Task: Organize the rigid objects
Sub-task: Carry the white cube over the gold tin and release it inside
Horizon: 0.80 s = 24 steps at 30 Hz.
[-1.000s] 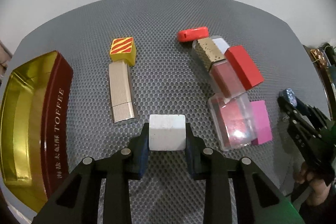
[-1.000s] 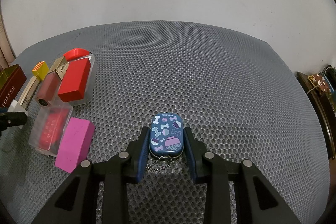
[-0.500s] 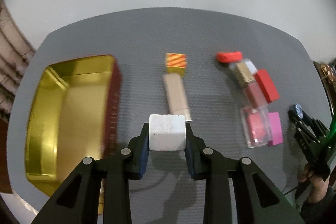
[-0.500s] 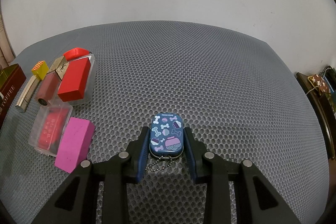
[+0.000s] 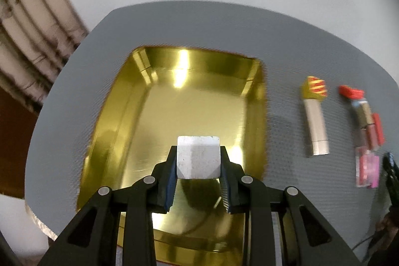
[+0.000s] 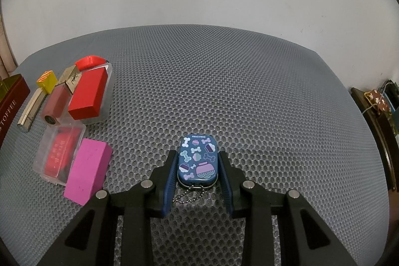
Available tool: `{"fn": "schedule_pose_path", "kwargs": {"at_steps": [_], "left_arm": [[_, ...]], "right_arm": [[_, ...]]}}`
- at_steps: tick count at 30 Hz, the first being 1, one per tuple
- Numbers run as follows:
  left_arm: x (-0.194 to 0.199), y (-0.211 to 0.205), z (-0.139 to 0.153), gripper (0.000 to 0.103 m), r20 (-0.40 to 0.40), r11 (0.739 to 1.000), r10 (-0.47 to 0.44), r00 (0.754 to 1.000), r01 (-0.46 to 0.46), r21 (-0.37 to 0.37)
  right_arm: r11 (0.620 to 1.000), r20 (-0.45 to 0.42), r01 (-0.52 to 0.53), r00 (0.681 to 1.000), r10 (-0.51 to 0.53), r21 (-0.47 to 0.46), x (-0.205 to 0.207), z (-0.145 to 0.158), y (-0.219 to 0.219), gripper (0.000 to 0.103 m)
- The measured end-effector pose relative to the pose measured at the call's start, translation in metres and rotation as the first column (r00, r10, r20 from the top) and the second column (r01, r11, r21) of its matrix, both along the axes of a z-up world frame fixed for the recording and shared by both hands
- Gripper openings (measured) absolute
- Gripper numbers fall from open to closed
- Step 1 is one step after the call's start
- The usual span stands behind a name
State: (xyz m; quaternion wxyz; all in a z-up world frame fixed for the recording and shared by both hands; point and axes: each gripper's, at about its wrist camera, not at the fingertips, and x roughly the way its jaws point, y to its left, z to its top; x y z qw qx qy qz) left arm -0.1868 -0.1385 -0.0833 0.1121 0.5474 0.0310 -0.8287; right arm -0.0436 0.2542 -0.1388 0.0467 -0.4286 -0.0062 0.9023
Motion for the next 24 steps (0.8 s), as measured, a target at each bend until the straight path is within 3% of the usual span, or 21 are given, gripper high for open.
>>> {"fn": "schedule_pose_path", "kwargs": {"at_steps": [16, 24], "left_arm": [[0.004, -0.059, -0.035, 0.027, 0.075, 0.998, 0.052, 0.996, -0.049, -0.037], [0.009, -0.065, -0.032, 0.036, 0.061, 0.997, 0.043, 0.997, -0.040, -0.060]], "right_arm": [[1.000, 0.001, 0.000, 1.000, 0.000, 0.014, -0.004, -0.004, -0.005, 0.032], [1.000, 0.001, 0.000, 1.000, -0.001, 0.026, -0.004, -0.003, -0.003, 0.032]]}}
